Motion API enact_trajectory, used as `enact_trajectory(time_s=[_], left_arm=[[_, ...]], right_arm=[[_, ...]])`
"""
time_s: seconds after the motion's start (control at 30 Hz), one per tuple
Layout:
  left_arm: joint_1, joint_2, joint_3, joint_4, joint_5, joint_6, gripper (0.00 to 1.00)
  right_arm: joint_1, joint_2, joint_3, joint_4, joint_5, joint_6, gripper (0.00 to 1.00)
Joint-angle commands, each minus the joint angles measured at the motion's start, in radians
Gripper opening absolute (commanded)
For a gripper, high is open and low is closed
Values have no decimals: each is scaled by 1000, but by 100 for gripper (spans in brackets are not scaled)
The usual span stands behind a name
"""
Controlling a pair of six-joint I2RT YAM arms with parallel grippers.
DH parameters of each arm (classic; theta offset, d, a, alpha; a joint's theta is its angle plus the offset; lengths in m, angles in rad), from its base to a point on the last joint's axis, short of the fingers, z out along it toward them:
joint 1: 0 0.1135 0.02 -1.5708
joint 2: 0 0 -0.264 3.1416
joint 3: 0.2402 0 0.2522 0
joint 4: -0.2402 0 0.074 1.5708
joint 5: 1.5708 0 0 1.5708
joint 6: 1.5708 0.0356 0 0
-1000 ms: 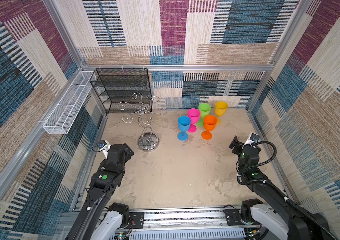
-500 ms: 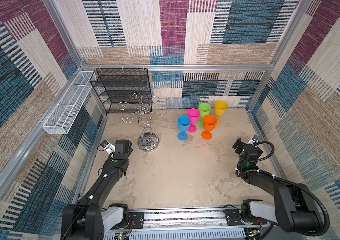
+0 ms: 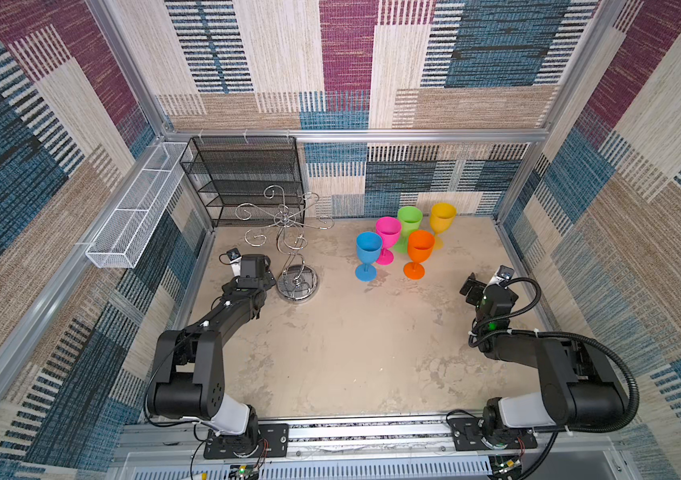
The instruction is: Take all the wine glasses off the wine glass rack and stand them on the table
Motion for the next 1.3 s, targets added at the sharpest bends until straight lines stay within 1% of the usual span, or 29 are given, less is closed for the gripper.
enact_trajectory(time_s=[0.0,0.03,0.07,0.1,0.13,0.17,0.2,0.27,0.3,0.33,0.37,0.47,0.6,0.7,0.73,0.9,0.93,0.97,1.0,1.03,1.07,1.13,1.17,1.27], left_arm=[[-1,1,-8,64,-1,247,99],[1,0,-20,87,7,284,100],[1,-3,-53,148,24,332,100],[6,-3,-80,186,52,349,100],[15,0,-88,185,89,335,100],[18,9,-115,231,109,339,99],[18,17,-139,273,124,346,100],[18,44,-183,353,158,361,99],[17,55,-196,389,163,372,99],[18,51,-182,347,171,363,99],[17,51,-179,345,172,364,99],[18,27,-232,423,211,380,99],[19,-9,-308,527,246,391,99],[19,-21,-344,567,266,399,99],[19,-23,-356,614,267,399,99],[28,-33,-424,720,284,388,99],[34,-24,-436,745,285,380,99],[35,4,-457,814,285,385,100],[35,16,-465,847,283,388,100],[35,-5,-452,781,286,380,100],[35,-8,-446,764,285,378,100],[38,8,-454,808,289,382,100],[39,1,-449,784,291,378,100],[39,3,-450,793,292,378,100]], right_arm=[[0,16,14,68,-44,-29,100],[0,22,17,75,-53,-33,100],[0,32,19,87,-65,-39,100],[-1,42,25,88,-83,-38,100],[-2,59,25,112,-102,-42,100],[-1,77,28,135,-121,-51,100],[-2,82,45,96,-126,-51,100],[-2,87,59,87,-126,-51,100],[-2,81,46,109,-129,-54,100],[-1,70,30,128,-138,-56,100],[-2,58,6,161,-146,-60,100],[-2,36,-44,230,-160,-67,100],[-2,28,-70,268,-176,-75,100],[-2,29,-72,274,-180,-77,100],[-2,28,-73,278,-183,-79,100],[-2,23,-103,328,-210,-91,100],[-2,24,-105,333,-213,-94,100],[-2,24,-106,336,-215,-93,100],[-2,24,-107,339,-217,-95,100],[-1,24,-113,346,-221,-95,100],[-2,24,-118,358,-226,-99,100],[-1,24,-126,374,-235,-103,100],[-1,26,-128,379,-237,-106,100],[0,35,-130,389,-245,-111,100]])
